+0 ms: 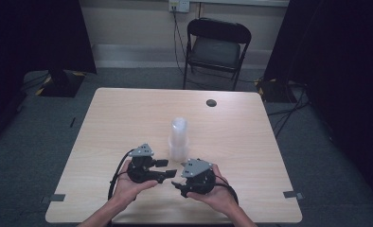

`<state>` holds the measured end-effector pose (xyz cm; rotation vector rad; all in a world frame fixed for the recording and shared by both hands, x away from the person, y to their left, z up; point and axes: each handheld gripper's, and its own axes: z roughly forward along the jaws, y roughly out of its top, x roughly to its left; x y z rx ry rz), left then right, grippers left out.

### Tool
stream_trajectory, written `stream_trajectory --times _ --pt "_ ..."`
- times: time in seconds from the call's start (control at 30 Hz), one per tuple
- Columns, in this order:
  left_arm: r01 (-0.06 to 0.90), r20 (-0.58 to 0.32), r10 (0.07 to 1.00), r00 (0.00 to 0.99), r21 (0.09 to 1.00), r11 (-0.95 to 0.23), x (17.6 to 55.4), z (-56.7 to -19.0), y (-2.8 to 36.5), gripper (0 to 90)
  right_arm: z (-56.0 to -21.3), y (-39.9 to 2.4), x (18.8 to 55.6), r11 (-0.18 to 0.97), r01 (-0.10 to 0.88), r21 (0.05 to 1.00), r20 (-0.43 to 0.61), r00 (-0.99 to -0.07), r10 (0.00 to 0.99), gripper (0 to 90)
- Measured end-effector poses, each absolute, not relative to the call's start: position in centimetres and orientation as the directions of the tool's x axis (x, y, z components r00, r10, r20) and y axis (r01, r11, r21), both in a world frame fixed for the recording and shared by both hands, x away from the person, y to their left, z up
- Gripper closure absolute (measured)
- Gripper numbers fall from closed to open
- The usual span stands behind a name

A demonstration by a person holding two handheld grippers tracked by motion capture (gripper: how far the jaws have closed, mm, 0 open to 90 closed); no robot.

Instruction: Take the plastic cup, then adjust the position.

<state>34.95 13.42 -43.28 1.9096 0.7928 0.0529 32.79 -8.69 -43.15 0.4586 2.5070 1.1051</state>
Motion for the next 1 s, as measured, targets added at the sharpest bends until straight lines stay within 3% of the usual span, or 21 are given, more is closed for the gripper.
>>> stream_trajectory --times 0.33,1.0 --pt "0.504 -0.318 0.564 0.762 0.838 -0.209 35.1 -43.0 14.2 29.0 -42.6 -11.0 34.1 0.596 0.199 0.778 -0.171 -0.846 0.506 31.3" --pt "0.541 -0.338 0.598 0.727 0.818 -0.195 35.6 -44.0 14.5 31.6 -41.7 -14.7 36.0 0.473 0.285 0.834 -0.109 -0.755 0.647 31.3"
